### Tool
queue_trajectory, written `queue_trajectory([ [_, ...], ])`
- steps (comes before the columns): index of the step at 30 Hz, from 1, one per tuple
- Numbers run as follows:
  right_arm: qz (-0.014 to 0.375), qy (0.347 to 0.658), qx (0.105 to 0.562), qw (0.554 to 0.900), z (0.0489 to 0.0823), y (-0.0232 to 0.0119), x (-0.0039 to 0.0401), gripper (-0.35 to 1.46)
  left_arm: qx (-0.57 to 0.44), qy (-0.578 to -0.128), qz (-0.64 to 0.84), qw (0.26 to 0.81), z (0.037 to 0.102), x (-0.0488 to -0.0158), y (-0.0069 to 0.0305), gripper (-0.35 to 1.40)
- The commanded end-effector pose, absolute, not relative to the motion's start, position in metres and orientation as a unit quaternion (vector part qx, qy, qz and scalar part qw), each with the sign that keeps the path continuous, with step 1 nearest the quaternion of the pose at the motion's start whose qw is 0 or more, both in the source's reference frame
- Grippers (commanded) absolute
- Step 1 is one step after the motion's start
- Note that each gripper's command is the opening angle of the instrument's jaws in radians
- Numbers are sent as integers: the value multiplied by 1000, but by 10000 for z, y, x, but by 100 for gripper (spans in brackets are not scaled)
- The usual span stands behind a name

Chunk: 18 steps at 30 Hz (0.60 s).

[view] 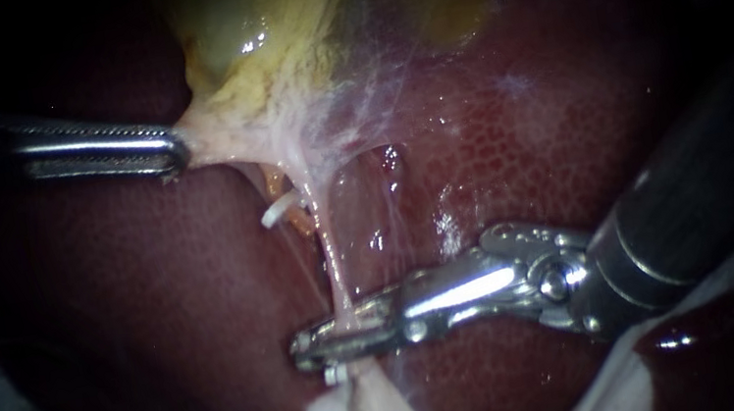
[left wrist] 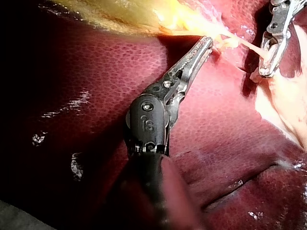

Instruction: Going back first clip right tube

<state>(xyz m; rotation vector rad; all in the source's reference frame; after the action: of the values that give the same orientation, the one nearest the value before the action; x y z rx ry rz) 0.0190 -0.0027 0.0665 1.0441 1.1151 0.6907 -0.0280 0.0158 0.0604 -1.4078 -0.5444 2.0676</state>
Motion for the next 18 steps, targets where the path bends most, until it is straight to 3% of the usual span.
queue_trajectory([
  [1, 305, 494, 464, 669, 667, -27, 192, -24, -527, -204, 774, 287, 604, -280, 158, -35],
  [4, 299, 497, 458, 673, 671, -28, 197, 23, -527, -204, 774, 287, 604, -280, 158, -35],
  [6, 299, 494, 456, 677, 675, -28, 200, 38, -527, -204, 774, 287, 604, -280, 158, -35],
  [10, 302, 488, 441, 690, 684, -27, 199, 45, -527, -204, 774, 287, 604, -280, 158, -35],
  [18, 344, 491, 395, 696, 708, -10, 181, 49, -527, -204, 774, 286, 604, -279, 158, -35],
])
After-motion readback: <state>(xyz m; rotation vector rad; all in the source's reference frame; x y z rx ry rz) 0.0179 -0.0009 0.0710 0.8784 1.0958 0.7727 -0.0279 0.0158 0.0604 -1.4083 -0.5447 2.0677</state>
